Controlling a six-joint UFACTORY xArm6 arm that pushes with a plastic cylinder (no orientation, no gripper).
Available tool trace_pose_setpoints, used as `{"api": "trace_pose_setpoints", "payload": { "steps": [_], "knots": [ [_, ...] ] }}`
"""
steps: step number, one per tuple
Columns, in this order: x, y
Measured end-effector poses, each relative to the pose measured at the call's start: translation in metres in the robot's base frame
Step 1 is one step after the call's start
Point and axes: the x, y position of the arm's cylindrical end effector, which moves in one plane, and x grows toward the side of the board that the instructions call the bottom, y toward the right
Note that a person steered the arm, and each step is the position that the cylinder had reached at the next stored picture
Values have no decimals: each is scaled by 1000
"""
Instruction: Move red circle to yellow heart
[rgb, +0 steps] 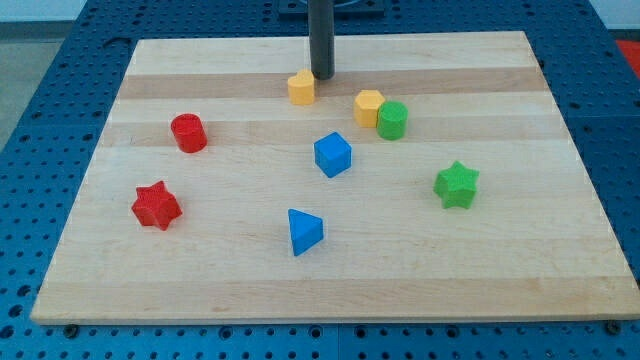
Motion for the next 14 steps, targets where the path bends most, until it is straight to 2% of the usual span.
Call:
{"api": "trace_pose_setpoints", "payload": {
  "steps": [1,3,4,5,6,7,8,10,11,12,13,14],
  "knots": [
    [7,-20],
    [65,-20],
    [58,-28],
    [43,-86],
    [56,-176],
    [100,-250],
    [139,-257],
    [143,-137],
    [142,-106],
    [144,-168],
    [122,-195],
    [114,-169]
  ]
}}
